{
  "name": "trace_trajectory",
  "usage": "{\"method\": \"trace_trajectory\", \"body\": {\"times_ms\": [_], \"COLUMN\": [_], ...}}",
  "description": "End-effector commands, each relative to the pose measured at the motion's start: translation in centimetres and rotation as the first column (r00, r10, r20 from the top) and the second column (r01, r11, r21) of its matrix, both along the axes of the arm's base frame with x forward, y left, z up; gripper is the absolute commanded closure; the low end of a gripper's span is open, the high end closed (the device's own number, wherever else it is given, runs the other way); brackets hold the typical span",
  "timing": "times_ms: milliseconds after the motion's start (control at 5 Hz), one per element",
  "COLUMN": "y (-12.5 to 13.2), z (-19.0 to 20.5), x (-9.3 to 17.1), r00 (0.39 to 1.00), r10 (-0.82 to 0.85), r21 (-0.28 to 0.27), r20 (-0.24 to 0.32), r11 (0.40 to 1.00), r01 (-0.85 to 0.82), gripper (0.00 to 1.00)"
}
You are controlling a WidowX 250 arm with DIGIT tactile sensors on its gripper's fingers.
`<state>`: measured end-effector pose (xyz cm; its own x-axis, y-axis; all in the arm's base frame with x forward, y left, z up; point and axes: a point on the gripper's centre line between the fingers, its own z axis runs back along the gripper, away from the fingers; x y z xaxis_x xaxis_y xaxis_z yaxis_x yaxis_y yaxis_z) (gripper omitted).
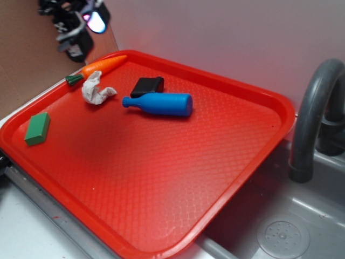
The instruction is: Grab the blue bottle.
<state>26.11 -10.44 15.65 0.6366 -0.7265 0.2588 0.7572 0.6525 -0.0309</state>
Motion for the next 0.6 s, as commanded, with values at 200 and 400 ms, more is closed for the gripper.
{"method": "trace_trajectory", "body": {"times_ms": [200, 400], "y": [-5.6, -5.9], "z": [-3.3, -5.4], "x": [3.8, 4.3], "r00": [0.995, 0.994], "r10": [-0.096, -0.111], "r21": [0.076, 0.109], "r20": [0.032, 0.006], "r11": [0.993, 0.988], "r01": [0.094, 0.11], "gripper": [0.0, 0.0]}}
